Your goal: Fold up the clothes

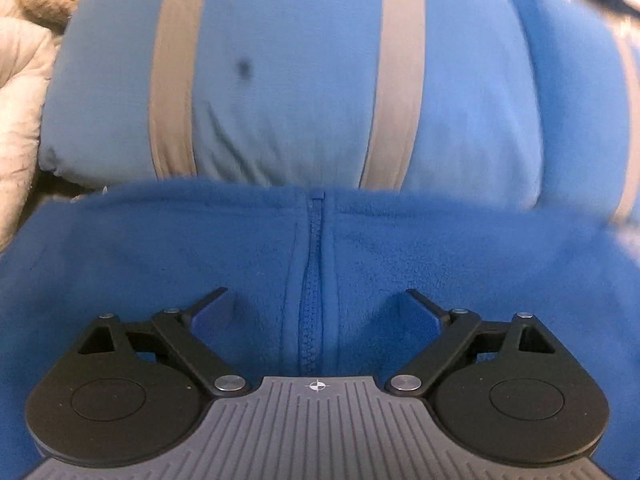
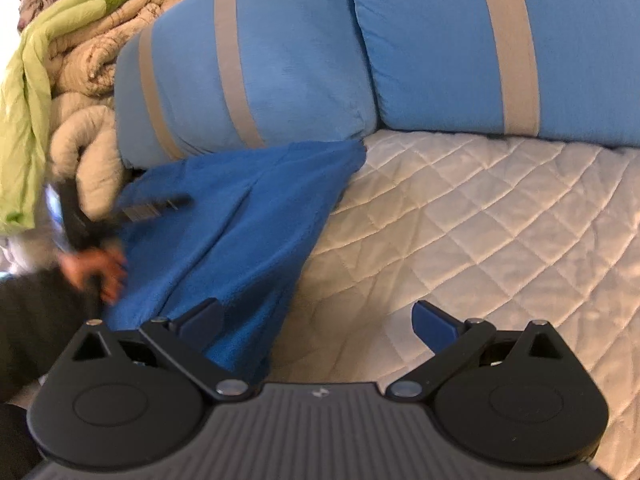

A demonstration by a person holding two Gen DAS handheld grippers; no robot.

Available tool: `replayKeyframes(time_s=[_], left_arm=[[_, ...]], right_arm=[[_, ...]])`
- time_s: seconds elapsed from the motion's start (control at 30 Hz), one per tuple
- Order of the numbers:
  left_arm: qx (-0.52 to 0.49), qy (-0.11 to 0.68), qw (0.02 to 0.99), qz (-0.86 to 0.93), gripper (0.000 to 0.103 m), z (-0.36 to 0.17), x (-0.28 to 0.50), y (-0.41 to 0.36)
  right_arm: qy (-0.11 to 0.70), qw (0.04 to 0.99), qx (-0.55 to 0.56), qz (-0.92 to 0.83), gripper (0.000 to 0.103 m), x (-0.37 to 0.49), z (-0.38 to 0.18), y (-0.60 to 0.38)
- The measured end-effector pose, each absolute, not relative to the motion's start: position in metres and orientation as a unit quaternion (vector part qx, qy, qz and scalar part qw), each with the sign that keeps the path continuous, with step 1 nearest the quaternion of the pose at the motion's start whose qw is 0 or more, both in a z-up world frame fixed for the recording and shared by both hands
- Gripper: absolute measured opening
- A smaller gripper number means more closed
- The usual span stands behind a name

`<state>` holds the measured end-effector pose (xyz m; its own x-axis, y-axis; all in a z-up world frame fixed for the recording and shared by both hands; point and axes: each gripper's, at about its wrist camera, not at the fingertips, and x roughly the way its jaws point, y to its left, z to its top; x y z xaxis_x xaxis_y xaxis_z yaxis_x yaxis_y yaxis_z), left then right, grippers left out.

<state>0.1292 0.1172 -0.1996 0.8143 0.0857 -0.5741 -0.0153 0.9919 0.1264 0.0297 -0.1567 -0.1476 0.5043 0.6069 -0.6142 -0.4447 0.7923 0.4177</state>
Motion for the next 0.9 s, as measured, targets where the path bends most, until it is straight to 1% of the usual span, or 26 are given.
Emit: replayKeyframes(time_s=[0.03, 0.1, 0.17, 0.2, 0.27, 0.3, 0.33, 0.37, 0.4, 0.47, 0.53, 0.7, 0.9], left_arm=[[0.08, 0.307, 0.948, 0.034, 0.096, -0.201, 0.132, 0.11], [0.099, 0.309, 0.945, 0.039, 0.096, -0.202, 0.133, 0.105], [0.079, 0.307, 0.948, 0.03, 0.097, -0.203, 0.131, 0.115], [0.072, 0.305, 0.949, 0.026, 0.097, -0.203, 0.13, 0.117], [0.073, 0.304, 0.95, 0.025, 0.097, -0.203, 0.129, 0.117], [0.078, 0.304, 0.949, 0.027, 0.097, -0.204, 0.129, 0.116], [0.081, 0.304, 0.949, 0.028, 0.097, -0.205, 0.13, 0.115], [0.082, 0.304, 0.949, 0.024, 0.098, -0.205, 0.13, 0.115], [0.083, 0.299, 0.951, 0.003, 0.098, -0.206, 0.13, 0.115], [0.083, 0.296, 0.952, -0.014, 0.098, -0.207, 0.13, 0.115], [0.082, 0.295, 0.952, -0.015, 0.098, -0.208, 0.131, 0.115], [0.082, 0.295, 0.952, -0.017, 0.098, -0.21, 0.132, 0.115], [0.084, 0.297, 0.951, -0.019, 0.098, -0.212, 0.138, 0.114]], right_arm=[[0.397, 0.857, 0.109, 0.312, 0.102, 0.03, -0.148, -0.156], [0.406, 0.843, 0.123, 0.33, 0.096, 0.031, -0.149, -0.153], [0.419, 0.827, 0.137, 0.35, 0.085, 0.033, -0.152, -0.149], [0.425, 0.82, 0.142, 0.355, 0.081, 0.033, -0.153, -0.147], [0.443, 0.806, 0.152, 0.363, 0.064, 0.034, -0.158, -0.143], [0.451, 0.799, 0.161, 0.364, 0.059, 0.036, -0.16, -0.143], [0.459, 0.792, 0.17, 0.365, 0.046, 0.038, -0.163, -0.142], [0.466, 0.783, 0.179, 0.371, 0.023, 0.038, -0.165, -0.142], [0.473, 0.773, 0.189, 0.38, 0.014, 0.039, -0.166, -0.141], [0.475, 0.772, 0.183, 0.381, 0.008, 0.034, -0.165, -0.14], [0.477, 0.776, 0.164, 0.379, 0.007, 0.028, -0.162, -0.137], [0.485, 0.782, 0.146, 0.363, 0.005, 0.018, -0.159, -0.139], [0.471, 0.801, 0.119, 0.351, 0.005, 0.008, -0.152, -0.143]])
